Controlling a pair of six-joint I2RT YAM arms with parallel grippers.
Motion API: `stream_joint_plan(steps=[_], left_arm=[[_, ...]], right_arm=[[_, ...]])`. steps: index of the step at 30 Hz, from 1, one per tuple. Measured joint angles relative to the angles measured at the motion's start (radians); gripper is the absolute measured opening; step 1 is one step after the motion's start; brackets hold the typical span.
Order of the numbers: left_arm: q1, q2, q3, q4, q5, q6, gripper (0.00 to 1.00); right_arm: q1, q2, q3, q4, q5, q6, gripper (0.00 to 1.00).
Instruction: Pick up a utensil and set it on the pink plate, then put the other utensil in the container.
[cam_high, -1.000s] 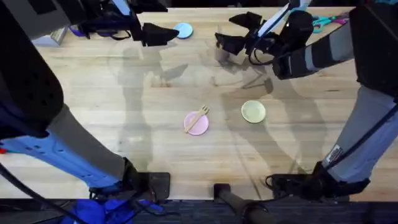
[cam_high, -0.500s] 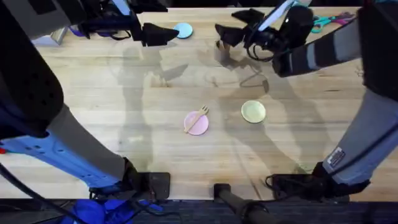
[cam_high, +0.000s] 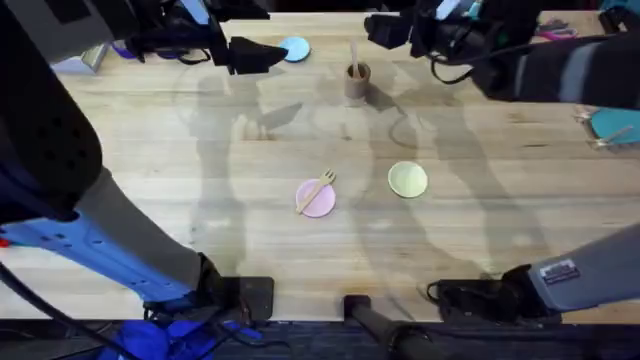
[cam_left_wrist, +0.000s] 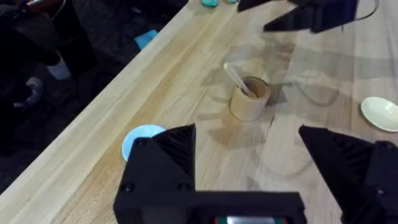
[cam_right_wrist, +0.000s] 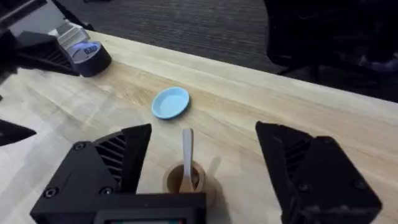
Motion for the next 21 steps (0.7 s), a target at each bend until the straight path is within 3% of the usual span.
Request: stream_joint_plan(steps=[9,12,21], left_arm=[[0.000,-0.002,0.000,-0.034,-0.094,-0.157,0.993],[0.000,-0.042,0.000,-0.085,-0.170,-0.202,0.993],[0.000,-0.473,0.005,-0.274,-0.428,-0.337,0.993]], right_arm=[[0.000,-0.250,0.000,-0.383,0.142,-0.049,0.996],[0.000,-0.328,0.000,-0.491,0.196,-0.070,0.996],[-0.033,-0.553,0.000,-0.834,0.277,-0.092,0.996]])
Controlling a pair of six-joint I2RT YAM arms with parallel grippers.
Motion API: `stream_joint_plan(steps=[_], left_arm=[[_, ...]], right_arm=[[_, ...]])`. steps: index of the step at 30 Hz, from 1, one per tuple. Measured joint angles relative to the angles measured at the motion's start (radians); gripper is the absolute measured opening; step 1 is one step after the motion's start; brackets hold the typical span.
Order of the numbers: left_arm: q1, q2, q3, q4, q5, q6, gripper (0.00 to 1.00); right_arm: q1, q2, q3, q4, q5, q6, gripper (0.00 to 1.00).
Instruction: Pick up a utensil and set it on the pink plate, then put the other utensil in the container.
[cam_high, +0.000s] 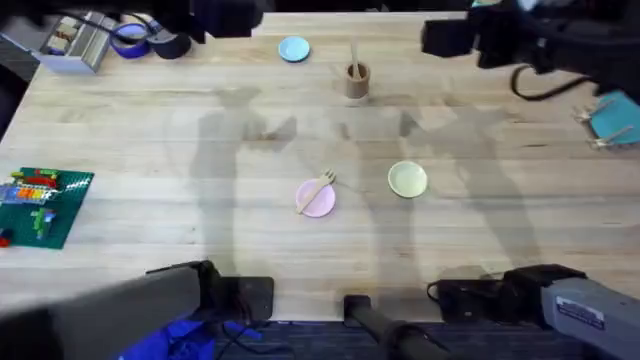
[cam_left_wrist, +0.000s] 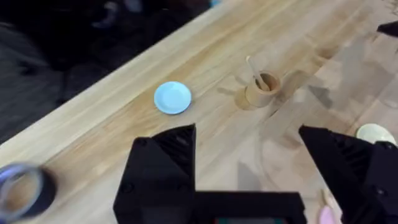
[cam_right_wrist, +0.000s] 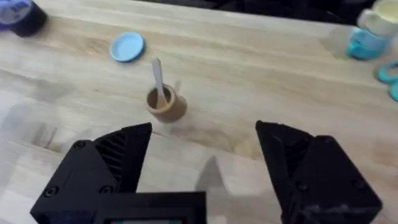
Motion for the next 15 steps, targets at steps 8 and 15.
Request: stream_joint_plan(steps=[8,15], left_arm=[[0.000,-0.297,0.004,-0.311,-0.237,-0.104,0.993],[0.000,-0.442,-0.002,-0.430,-0.460,-0.208,0.993]], right_arm=[[-0.049,-0.142,0.000,-0.216,0.041,-0.006,0.996],[-0.054,-0.155,0.000,-0.311,0.047,-0.006,0.996]])
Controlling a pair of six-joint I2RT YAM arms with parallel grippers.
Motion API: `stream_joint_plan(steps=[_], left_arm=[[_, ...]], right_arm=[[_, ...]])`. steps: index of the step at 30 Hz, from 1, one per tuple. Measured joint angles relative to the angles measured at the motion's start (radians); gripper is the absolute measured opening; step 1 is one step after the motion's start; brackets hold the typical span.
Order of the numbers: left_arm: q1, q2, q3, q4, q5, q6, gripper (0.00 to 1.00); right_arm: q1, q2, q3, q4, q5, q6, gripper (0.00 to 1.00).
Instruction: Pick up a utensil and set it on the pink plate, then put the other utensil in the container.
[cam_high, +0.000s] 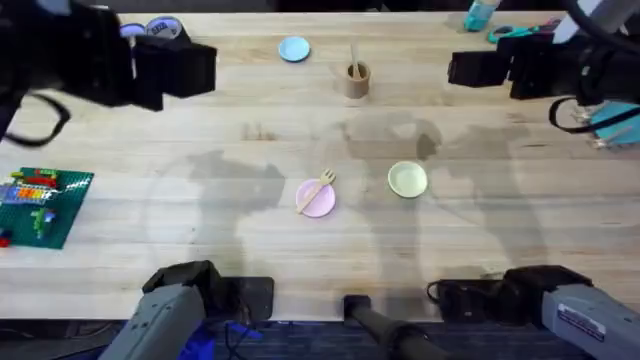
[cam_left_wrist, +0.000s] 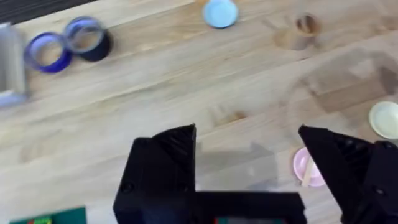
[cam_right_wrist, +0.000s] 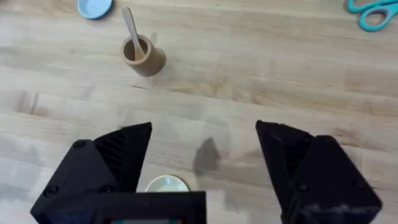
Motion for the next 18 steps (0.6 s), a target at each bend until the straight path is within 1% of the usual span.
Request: stream_joint_plan(steps=[4,7,13,15,18], left_arm=[[0.000,-0.067,-0.054,-0.015,-0.059,-0.064,0.993],[0.000,-0.117,-0.128,-0.019,-0.085,-0.123,0.993],[0.000,-0.200,-0.252,-0.018,-0.115,-0.236,0.993],[0.000,-0.226,-0.277,-0.018,-0.122,-0.270,0.993],[0.000,-0.264,-0.294,-0.018,-0.133,-0.301,0.993]], right_arm=[[0.000,0.000,0.000,-0.048,0.000,0.007,0.996],[0.000,0.000,0.000,-0.086,0.003,0.024,0.996],[0.000,0.000,0.000,-0.122,0.003,0.099,0.996],[0.000,0.000,0.000,-0.132,0.003,0.121,0.996],[0.000,0.000,0.000,-0.134,0.006,0.149,0.996]])
